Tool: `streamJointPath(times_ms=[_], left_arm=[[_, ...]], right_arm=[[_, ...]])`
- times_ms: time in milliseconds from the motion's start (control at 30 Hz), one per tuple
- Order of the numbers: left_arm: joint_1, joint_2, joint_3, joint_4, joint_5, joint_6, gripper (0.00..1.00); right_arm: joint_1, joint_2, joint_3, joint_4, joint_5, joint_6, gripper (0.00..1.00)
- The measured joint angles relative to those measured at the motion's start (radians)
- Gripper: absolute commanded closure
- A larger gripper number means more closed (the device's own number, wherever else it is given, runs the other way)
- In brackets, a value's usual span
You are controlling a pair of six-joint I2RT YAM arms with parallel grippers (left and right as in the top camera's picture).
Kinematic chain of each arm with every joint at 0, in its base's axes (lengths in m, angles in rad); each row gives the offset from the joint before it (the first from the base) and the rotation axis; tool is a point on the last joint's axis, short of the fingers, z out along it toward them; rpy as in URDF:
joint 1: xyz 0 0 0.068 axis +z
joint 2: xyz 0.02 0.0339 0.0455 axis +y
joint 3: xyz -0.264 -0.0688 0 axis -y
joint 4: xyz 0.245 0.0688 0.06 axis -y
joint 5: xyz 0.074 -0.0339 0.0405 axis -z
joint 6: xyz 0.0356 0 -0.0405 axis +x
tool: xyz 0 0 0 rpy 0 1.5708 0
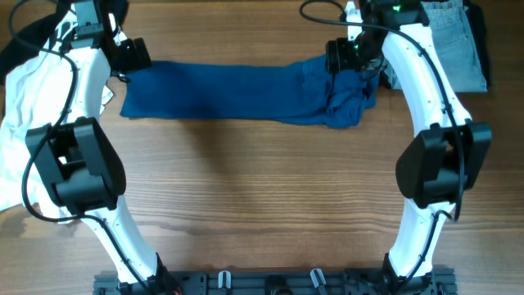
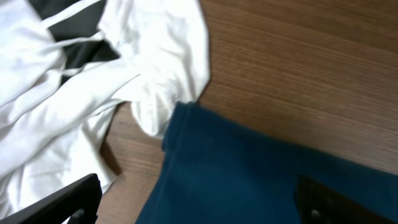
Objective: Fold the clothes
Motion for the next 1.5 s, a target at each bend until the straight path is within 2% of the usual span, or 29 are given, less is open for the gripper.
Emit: streamJointPath(times_ms=[267,367,400,467,500,567,733,867,900,967,1033,1067,1300,1500], left_arm=[[0.004,0.130,0.005,0.005,0.072,0.041,0.08],[0.004,0.161,0.005,0.005,0.079,0.044,0.19],[0.004,0.165,0.006,0.006,0.082,0.046,0.30],[0.003,0.171,0.013,0.004,0.105,0.053,0.89],[0.003,0.173,0.017,0.000,0.125,0.052,0.96],[0.003,0.176,0.018,-0.011,0.174,0.053,0.96],[0.016,0.156,0.031,-0.143,0.166,-0.023,0.96],[0.090,0.021,0.008,-0.259,0.119,-0.059,0.96],[0.107,-0.028,0.008,-0.279,0.106,-0.062,0.96],[0.137,-0.167,0.008,-0.337,0.064,-0.062,0.96],[0.147,-0.257,0.012,-0.370,0.037,-0.061,0.96],[0.146,-0.286,0.016,-0.391,0.027,-0.061,0.96],[0.084,-0.284,0.016,-0.431,0.009,-0.057,0.96],[-0.121,-0.261,0.016,-0.395,0.015,-0.067,0.96]], right_arm=[[0.000,-0.006,0.002,-0.002,0.000,-0.005,0.17],[0.000,-0.006,0.002,-0.001,0.000,-0.005,0.17],[0.000,-0.006,0.002,-0.002,0.000,-0.005,0.17],[0.000,-0.006,0.002,-0.001,0.000,-0.005,0.17],[0.000,-0.006,0.002,0.000,0.000,-0.005,0.17],[0.000,-0.006,0.002,0.000,0.000,-0.005,0.17],[0.000,-0.006,0.002,0.003,0.000,-0.005,0.18],[0.000,-0.006,0.002,0.008,0.000,-0.008,0.24],[0.000,-0.006,0.002,0.012,0.000,-0.008,0.30],[0.000,-0.006,0.002,0.015,-0.017,-0.021,0.55],[0.000,-0.005,0.001,0.040,-0.064,-0.032,0.90],[0.000,-0.005,-0.004,0.060,-0.098,-0.037,0.96],[0.014,0.077,-0.037,0.178,-0.324,-0.042,0.96],[0.033,0.126,-0.048,0.203,-0.367,-0.041,0.96]])
